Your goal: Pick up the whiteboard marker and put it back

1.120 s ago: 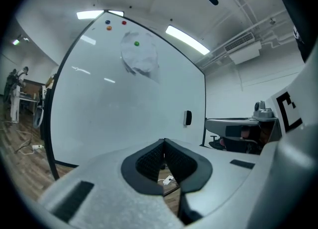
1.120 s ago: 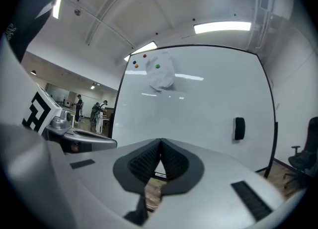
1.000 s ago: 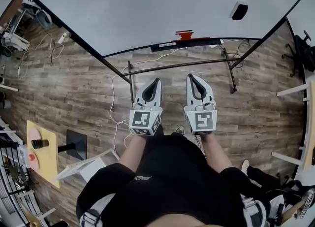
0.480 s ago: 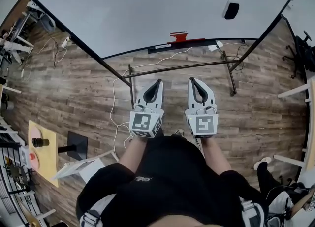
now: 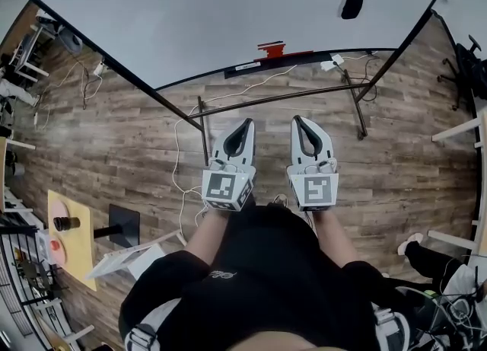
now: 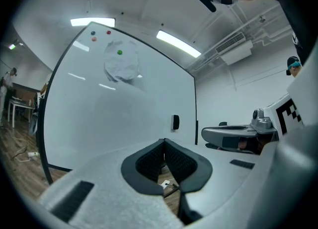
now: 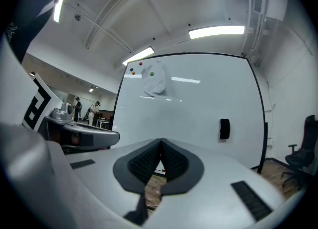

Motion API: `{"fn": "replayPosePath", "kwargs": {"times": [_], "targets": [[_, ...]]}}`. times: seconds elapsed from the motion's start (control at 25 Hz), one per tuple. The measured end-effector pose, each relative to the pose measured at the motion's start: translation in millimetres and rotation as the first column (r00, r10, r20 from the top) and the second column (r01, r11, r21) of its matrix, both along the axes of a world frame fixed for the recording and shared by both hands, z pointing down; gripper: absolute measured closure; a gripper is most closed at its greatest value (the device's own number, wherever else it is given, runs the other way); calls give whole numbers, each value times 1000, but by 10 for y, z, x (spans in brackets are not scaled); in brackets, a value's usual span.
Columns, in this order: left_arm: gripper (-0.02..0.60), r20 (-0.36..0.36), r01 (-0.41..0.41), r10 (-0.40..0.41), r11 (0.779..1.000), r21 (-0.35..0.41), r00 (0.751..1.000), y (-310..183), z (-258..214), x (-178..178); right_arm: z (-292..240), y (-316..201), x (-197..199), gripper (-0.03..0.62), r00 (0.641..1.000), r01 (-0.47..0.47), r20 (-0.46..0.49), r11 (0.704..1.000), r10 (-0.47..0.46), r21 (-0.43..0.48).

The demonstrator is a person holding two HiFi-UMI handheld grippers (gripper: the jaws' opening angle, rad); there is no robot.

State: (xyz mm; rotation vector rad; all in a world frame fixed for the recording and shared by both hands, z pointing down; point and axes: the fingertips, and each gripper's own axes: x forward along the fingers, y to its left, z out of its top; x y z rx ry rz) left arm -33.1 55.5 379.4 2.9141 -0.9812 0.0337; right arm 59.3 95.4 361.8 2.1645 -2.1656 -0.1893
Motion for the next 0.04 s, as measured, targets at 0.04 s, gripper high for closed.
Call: {"fn": "replayPosePath", "kwargs": {"times": [0.04], "targets": [[575, -1, -3, 3, 1000, 1, 1000, -2, 1, 11, -1, -9, -2, 591, 1000, 0, 2, 1000, 0, 2]]}}
